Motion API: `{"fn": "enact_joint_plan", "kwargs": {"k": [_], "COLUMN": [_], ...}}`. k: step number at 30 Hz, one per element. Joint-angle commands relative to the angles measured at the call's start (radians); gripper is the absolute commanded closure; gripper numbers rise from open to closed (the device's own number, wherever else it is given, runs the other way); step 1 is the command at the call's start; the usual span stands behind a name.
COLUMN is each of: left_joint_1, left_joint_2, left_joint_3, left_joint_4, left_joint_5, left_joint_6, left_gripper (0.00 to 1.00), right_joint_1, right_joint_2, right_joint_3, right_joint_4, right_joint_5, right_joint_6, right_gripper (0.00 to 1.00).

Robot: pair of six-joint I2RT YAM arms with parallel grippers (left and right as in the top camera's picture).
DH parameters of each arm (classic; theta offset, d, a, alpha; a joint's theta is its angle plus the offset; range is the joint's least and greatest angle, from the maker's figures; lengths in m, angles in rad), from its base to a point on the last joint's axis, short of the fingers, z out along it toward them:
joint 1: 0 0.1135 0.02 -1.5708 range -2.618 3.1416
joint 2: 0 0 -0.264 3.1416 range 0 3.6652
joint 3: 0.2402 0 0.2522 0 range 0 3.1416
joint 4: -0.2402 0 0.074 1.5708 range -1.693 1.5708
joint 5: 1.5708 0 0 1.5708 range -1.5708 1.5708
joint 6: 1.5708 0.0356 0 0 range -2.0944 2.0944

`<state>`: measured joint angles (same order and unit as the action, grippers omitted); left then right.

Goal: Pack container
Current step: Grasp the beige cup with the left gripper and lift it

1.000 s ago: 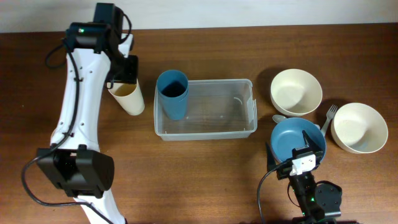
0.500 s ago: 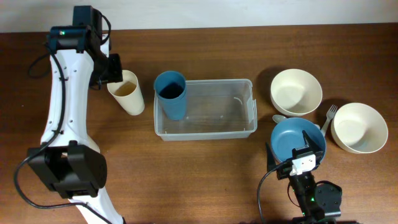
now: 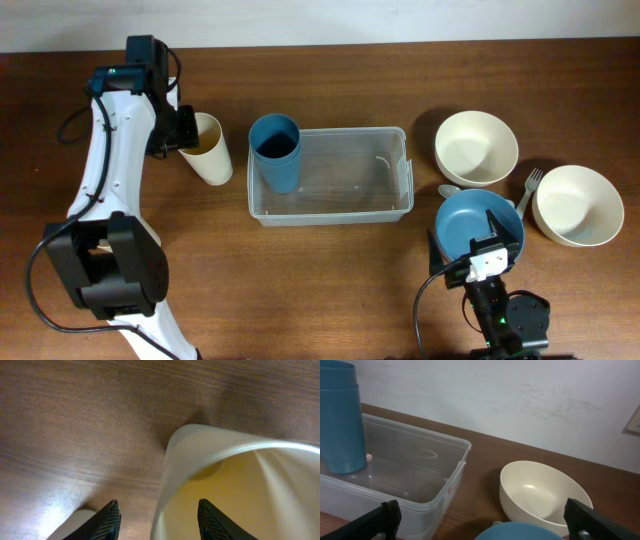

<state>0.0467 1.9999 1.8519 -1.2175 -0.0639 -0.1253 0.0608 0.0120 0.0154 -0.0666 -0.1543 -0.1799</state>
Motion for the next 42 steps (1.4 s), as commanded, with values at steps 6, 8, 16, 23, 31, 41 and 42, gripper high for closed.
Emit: {"fn": "enact_joint_plan", "kwargs": {"k": [6,8,16,23,31,41,42], "left_joint_1": [0.002,0.002,0.002,0.002,0.002,-0.081,-0.103], "left_joint_2": [-0.018,-0.018,-0.018,-0.043,-0.148,-0.425,-0.441], "left_joint_3": [-0.113,-0.113,-0.098,0.076,0.377,0.431,0.431], "left_joint_4": [0.082,0.082,0.084,-0.007,-0.189,-0.257,-0.267], "left_joint_5": [0.021,0.020,0.036,0.113,0.106,0.142,0.151], "left_joint_6": [-0.010,-0.010,-0.023,-0.024,-0.017,-0.005,0.010], "left_gripper": [0.78,0.89,0.98,0.98,0.98,0.98,0.98], "right_joint_1": [0.005,0.005,0.005,0.005,0.005,0.005,0.005], "right_joint_2": [-0.008,-0.008,-0.008,-0.008,-0.008,-0.008,-0.008], "right_joint_3": [-0.007,-0.007,-0.007,-0.007,-0.007,-0.007,-0.007], "right_joint_4": [-0.004,-0.004,-0.004,-0.003,-0.004,-0.004,-0.004], "right_joint_5": [0.009,0.008,0.009,0.008,0.009,0.008,0.009], "right_joint_6": [0.004,0.004,0.004,0.004,0.004,0.004,0.004], "right_gripper": [0.01,0.01,0.01,0.01,0.01,0.01,0.01]}}
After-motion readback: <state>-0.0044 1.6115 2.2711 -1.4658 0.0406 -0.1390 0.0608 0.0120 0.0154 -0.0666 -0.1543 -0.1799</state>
